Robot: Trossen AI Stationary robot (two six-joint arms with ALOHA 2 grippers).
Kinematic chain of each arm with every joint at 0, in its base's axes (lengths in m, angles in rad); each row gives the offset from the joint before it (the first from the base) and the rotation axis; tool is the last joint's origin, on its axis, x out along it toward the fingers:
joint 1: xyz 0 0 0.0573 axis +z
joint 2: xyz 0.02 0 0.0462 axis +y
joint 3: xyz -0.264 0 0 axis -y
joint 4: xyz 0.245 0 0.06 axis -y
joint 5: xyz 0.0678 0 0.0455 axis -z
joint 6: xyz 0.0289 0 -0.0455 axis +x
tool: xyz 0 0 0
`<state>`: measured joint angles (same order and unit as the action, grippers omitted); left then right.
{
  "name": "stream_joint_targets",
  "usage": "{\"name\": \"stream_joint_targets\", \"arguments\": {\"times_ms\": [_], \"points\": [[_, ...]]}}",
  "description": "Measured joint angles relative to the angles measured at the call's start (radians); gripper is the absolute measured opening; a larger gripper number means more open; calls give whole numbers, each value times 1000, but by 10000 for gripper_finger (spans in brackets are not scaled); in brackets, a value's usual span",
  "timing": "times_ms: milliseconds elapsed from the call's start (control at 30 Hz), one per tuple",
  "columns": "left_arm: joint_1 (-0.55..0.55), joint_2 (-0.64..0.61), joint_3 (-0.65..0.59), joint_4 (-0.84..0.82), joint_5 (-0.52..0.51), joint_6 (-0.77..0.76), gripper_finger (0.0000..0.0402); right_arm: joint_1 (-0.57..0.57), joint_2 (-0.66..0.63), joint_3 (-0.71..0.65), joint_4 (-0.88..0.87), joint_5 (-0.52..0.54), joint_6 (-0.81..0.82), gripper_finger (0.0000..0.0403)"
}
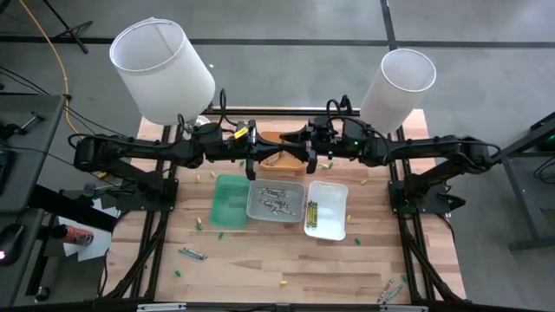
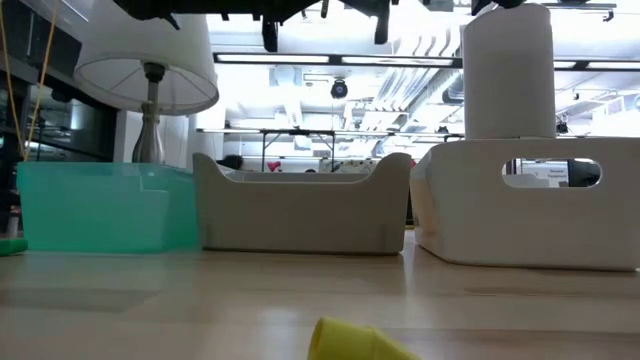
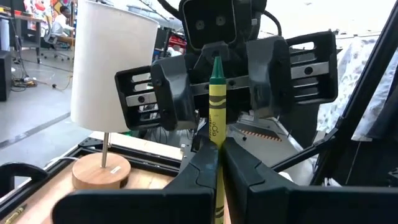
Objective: Sort crayons
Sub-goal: Put the green crayon into the white bin
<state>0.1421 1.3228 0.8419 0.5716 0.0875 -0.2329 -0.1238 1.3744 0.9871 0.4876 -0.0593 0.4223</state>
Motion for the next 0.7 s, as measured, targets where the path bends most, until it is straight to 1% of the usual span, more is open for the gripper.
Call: {"name": "stream_joint_targets", "arguments": {"times_ms": [167,433,500,700], "points": [[0,0,0,-1,0,0,0,0,22,0,2,3,30,108],[0,-2,1,3,0,-2,0,-1,14,0,7,5,17,16],[0,-2,1,3,0,-2,0,-1,13,0,7,5,17,9],[1,-2,2,2,0,0,11,-1,10,-1,6,5,26,10]]}}
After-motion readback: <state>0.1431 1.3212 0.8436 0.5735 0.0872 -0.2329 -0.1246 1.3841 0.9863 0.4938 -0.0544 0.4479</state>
